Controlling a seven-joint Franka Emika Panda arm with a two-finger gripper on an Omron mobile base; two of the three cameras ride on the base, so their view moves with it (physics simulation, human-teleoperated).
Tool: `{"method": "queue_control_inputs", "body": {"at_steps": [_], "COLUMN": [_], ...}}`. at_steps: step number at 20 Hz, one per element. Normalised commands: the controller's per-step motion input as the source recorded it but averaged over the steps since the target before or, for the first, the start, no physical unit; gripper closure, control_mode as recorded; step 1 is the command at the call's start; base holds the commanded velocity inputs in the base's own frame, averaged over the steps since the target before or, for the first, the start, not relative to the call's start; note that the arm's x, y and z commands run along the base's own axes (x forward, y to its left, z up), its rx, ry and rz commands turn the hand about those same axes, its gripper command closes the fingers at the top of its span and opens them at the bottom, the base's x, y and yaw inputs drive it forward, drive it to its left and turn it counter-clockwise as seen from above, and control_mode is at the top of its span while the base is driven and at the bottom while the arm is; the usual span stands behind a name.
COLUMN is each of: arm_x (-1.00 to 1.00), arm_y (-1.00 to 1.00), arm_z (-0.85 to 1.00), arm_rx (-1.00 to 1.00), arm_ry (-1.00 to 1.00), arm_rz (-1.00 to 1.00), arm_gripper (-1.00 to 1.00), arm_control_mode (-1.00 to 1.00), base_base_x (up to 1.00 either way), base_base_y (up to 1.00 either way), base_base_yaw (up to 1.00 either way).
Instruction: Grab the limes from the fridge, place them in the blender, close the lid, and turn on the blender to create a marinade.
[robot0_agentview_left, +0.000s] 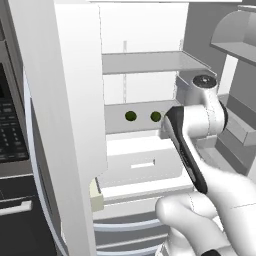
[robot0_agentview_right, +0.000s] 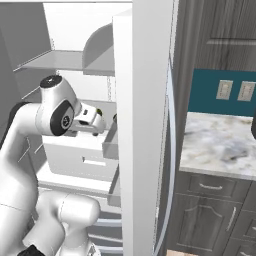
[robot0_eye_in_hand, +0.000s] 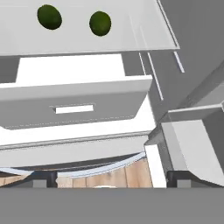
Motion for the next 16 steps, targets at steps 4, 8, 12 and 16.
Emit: {"method": "queue_control_inputs", "body": {"at_steps": [4, 8, 12, 16], "arm_x": [0.78, 0.79, 0.77, 0.56], "arm_y": [0.66, 0.15, 0.04, 0.0], "arm_z": [0.0, -0.06, -0.08, -0.08], "arm_rx": [0.0, 0.0, 0.0, 0.0], "arm_ry": [-0.09, 0.0, 0.0, 0.0], "arm_rz": [0.0, -0.01, 0.0, 0.0], "arm_gripper": [-1.0, -1.0, -1.0, -1.0], "arm_control_mode": [-1.0, -1.0, -1.0, -1.0], "base_base_x": [0.0, 0.0, 0.0, 0.0], "base_base_y": [0.0, 0.0, 0.0, 0.0], "base_base_yaw": [0.0, 0.0, 0.0, 0.0]}}
